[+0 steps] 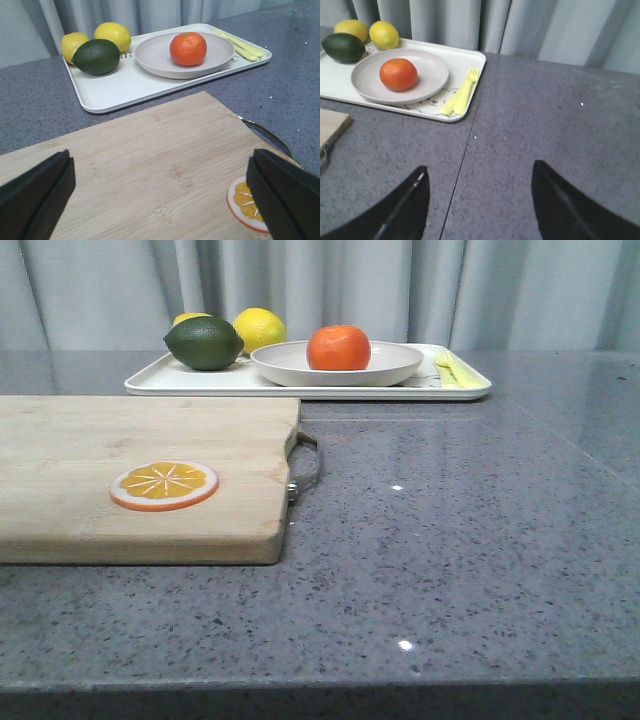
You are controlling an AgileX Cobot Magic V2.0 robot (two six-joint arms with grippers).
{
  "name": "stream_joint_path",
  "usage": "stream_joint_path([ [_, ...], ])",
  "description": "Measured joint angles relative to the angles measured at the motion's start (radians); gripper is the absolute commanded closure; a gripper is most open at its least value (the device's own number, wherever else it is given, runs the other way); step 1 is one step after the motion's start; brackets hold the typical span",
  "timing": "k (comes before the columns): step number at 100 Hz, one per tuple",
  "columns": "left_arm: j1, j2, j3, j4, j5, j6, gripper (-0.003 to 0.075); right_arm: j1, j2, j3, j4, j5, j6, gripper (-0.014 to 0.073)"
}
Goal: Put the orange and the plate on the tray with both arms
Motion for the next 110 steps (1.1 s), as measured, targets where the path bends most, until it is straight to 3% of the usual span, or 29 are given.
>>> stream_joint_path([
  [25, 0.0, 0.0, 0.0, 0.0, 0.0, 0.0, 0.0059, 0.0, -0.139, 0.277, 0.005, -0.14, 0.0, 0.0137],
  [54, 0.0, 0.0, 0.0, 0.0, 0.0, 0.0, 0.0059, 0.0, -0.223, 0.317, 0.06, -0.183, -0.006, 0.0144],
  [75, 0.0, 0.0, 0.0, 0.0, 0.0, 0.0, 0.0076, 0.0, -0.226, 0.319, 0.06, -0.149, -0.008, 0.032],
  [89, 0.0, 0.0, 0.0, 0.0, 0.0, 0.0, 0.0215, 0.0, -0.226, 0.319, 0.06, -0.149, -0.008, 0.0452],
  [110, 0.0, 0.0, 0.0, 0.0, 0.0, 0.0, 0.0585, 0.0, -0.226, 0.319, 0.06, -0.151, -0.008, 0.0595],
])
